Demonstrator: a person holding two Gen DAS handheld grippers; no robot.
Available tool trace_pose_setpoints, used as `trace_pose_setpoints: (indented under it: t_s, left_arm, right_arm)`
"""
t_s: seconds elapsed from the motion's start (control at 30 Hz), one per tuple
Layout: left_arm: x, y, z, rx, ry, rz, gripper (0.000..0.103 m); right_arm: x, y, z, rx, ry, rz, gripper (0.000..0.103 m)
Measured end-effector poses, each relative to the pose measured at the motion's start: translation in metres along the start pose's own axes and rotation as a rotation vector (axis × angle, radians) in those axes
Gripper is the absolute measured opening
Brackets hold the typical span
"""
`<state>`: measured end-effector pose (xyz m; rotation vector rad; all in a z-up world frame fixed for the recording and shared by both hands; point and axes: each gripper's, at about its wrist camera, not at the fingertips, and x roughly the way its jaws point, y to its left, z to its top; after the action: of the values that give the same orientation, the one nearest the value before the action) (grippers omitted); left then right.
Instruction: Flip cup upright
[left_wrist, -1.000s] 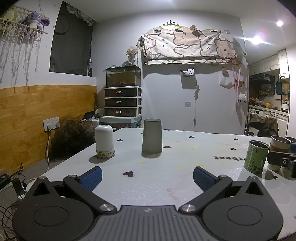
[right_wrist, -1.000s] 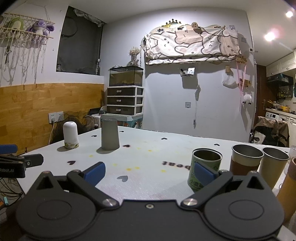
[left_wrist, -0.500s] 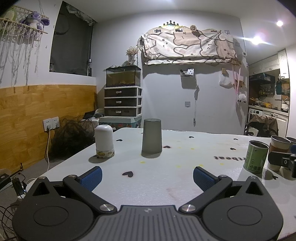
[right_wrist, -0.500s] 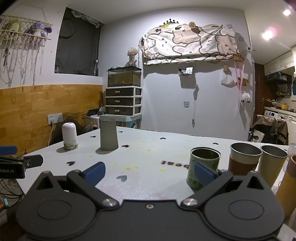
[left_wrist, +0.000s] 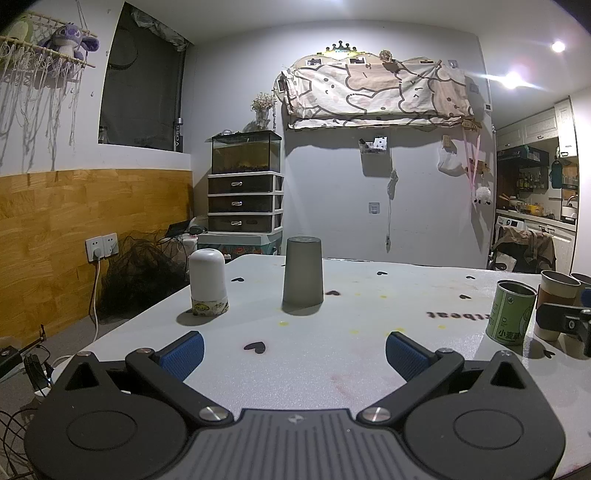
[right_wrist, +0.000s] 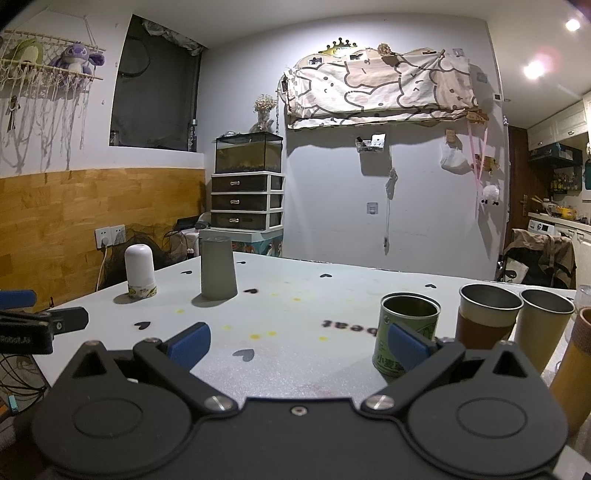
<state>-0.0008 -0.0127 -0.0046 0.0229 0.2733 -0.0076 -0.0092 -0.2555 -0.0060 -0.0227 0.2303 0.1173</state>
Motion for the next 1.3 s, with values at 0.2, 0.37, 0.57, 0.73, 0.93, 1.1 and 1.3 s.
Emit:
trace_pose_setpoints:
  t_s: [0.2,0.37,0.57,0.73,0.93,1.1,1.3]
  left_arm:
    - [0.000,0.000,0.001,0.002,-0.004,0.002,0.103]
    - [-0.002,-0.001,0.002,0.007,-0.008,0.004,0.103]
    - [-0.002,0.003,0.005,0.002,-0.014,-0.025,0.103]
    - [0.004,0.006,0.019,0.008,-0.054,-0.058,0.103]
    - [0.032,-0.003,0.042,0.064,-0.108,-0.081,0.103]
    - [0.087,0.000,0.064,-0.006,-0.107,-0.049,0.103]
    - [0.171,-0.006,0.088,0.036,-0.067,0.021,0.103]
  right_arm:
    - [0.000,0.000,0.000,0.000,0.000,-0.001,0.103]
    - [-0.001,0.000,0.000,0.002,0.001,-0.004,0.103]
    - [-0.001,0.000,0.000,0.003,0.001,-0.003,0.103]
    - [-0.010,0.001,0.001,0.011,-0.007,0.000,0.103]
    - [-0.024,0.004,-0.001,0.017,-0.026,0.010,0.103]
    - [-0.031,0.003,-0.005,0.034,-0.027,0.028,0.103]
    - [-0.036,0.000,-0.015,0.072,-0.002,0.049,0.103]
